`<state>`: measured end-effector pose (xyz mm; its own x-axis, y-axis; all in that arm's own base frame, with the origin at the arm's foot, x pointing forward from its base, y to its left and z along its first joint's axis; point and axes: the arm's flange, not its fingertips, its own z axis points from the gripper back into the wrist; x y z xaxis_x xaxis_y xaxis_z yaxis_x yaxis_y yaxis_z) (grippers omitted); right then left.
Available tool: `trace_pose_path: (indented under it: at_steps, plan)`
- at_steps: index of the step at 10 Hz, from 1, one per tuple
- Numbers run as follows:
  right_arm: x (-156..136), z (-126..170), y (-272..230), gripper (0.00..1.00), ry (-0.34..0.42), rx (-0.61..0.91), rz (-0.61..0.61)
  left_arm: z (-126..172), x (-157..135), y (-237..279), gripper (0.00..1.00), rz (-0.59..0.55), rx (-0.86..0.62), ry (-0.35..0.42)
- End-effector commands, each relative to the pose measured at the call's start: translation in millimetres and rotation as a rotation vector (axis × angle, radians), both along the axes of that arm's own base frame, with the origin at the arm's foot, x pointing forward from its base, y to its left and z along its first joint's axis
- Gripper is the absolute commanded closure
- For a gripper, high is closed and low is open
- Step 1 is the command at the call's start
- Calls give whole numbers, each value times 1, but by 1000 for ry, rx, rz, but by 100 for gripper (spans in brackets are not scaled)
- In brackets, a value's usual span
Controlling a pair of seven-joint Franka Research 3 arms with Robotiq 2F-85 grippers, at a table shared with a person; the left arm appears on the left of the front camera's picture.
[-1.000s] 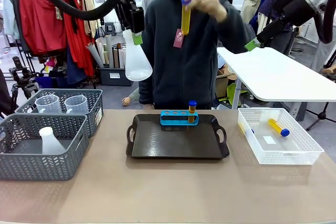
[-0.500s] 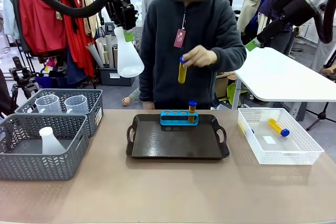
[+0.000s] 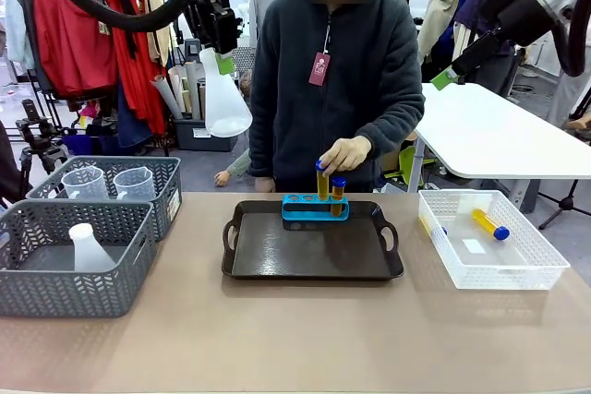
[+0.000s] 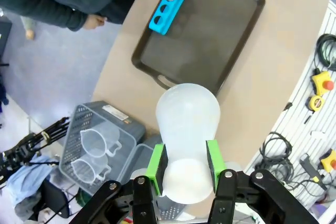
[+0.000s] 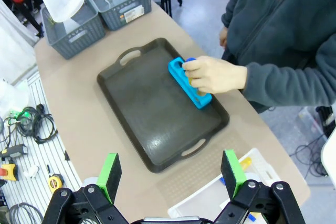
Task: Prepare the laboratory tools.
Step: Pick up one Small flask and place it on the Handle tray.
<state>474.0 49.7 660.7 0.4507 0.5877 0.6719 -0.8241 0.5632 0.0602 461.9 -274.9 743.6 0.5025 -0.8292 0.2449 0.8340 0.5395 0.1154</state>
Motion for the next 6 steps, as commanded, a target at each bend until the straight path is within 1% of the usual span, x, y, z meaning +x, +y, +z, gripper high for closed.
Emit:
trace_pose_path:
  at_steps: [1, 2, 3, 4, 5, 6]
  plan:
    - [-1, 2, 0, 0, -4, 1, 4, 3, -1, 1, 100, 0, -2, -5]
    - [-1, 2, 0, 0, -4, 1, 4, 0, 0, 0, 100, 0, 0, 0]
    - [-1, 2, 0, 0, -4, 1, 4, 1, 1, 2, 100, -14, 30, 30]
    - [-1, 2, 0, 0, -4, 1, 4, -5, 7, -7, 100, -54, 49, 33]
    - [-1, 2, 0, 0, -4, 1, 4, -10, 17, -24, 100, -108, 33, 42]
    - [-1, 2, 0, 0, -4, 1, 4, -14, 27, -42, 100, -135, 72, 36]
